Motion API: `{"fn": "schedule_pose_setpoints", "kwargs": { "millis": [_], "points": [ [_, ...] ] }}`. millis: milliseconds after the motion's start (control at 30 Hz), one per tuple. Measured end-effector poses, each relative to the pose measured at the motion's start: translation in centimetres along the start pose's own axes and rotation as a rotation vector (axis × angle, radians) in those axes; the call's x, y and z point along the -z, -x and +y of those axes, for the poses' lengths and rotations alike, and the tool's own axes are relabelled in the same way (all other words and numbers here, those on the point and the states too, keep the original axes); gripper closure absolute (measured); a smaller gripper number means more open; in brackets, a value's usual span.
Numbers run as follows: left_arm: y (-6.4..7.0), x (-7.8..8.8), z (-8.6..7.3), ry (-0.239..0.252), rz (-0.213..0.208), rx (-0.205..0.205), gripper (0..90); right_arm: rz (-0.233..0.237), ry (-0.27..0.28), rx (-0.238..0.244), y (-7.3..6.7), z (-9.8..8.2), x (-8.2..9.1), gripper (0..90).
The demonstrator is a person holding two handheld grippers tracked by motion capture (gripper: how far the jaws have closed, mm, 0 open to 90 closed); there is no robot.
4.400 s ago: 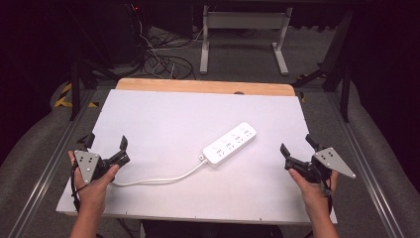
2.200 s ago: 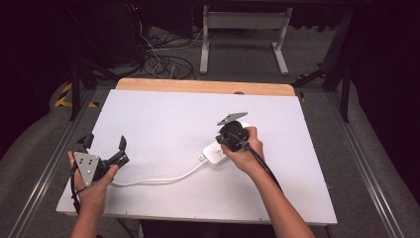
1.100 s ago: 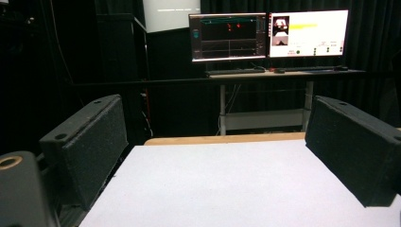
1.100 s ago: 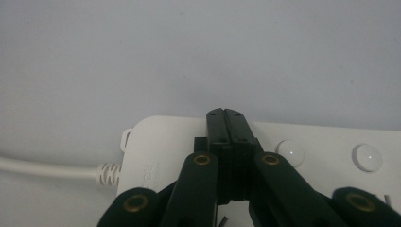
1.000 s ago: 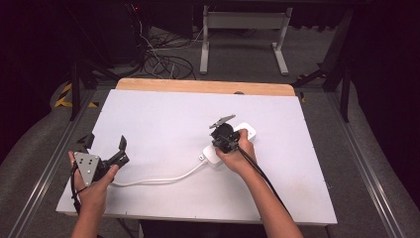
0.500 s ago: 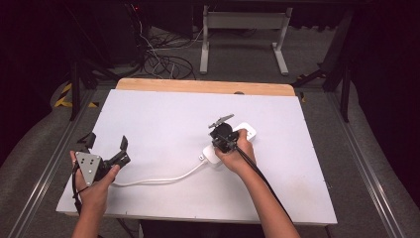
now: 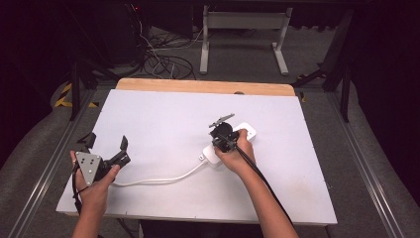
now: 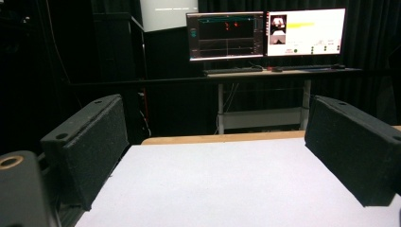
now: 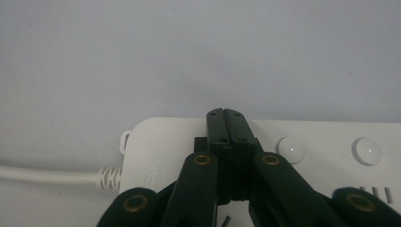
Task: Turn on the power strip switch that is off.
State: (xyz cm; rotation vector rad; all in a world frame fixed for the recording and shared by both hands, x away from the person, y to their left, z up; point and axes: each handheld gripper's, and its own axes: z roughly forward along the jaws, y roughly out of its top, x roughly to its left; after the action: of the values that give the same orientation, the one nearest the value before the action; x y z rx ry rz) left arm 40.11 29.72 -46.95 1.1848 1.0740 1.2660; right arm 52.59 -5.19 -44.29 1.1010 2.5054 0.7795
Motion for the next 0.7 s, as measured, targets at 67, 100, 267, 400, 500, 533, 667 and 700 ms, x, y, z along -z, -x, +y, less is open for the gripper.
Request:
{"fn": "schedule_pose_setpoints", "kwargs": {
  "millis": [67,100,267,400,500,533,667,700],
  "points": [
    [0.0,0.0,0.0,0.000,0.000,-0.001,7.1,-0.001,0.000,-0.001,0.0,0.0,0.0,90.0],
    [0.0,0.0,0.0,0.000,0.001,-0.001,7.2,-0.001,0.000,-0.002,0.0,0.0,0.0,90.0],
    [0.0,0.0,0.0,-0.001,0.001,-0.001,7.3,0.012,-0.004,-0.019,0.2,0.1,0.0,90.0],
    [0.0,0.0,0.0,-0.004,0.001,-0.003,7.4,0.011,-0.004,-0.024,0.2,0.0,0.0,90.0],
    [0.0,0.0,0.0,-0.003,0.002,-0.001,7.4,0.036,-0.016,-0.041,0.2,0.0,-0.1,90.0],
    [0.0,0.0,0.0,-0.003,0.002,-0.001,7.4,0.018,-0.015,-0.019,0.0,0.0,0.0,90.0],
    [0.0,0.0,0.0,-0.002,0.005,-0.002,7.4,-0.057,-0.020,0.029,-1.0,0.1,-0.1,90.0],
    [0.0,0.0,0.0,-0.001,0.004,0.000,7.4,-0.057,-0.020,0.029,-1.0,0.1,-0.1,90.0]
  ]
}}
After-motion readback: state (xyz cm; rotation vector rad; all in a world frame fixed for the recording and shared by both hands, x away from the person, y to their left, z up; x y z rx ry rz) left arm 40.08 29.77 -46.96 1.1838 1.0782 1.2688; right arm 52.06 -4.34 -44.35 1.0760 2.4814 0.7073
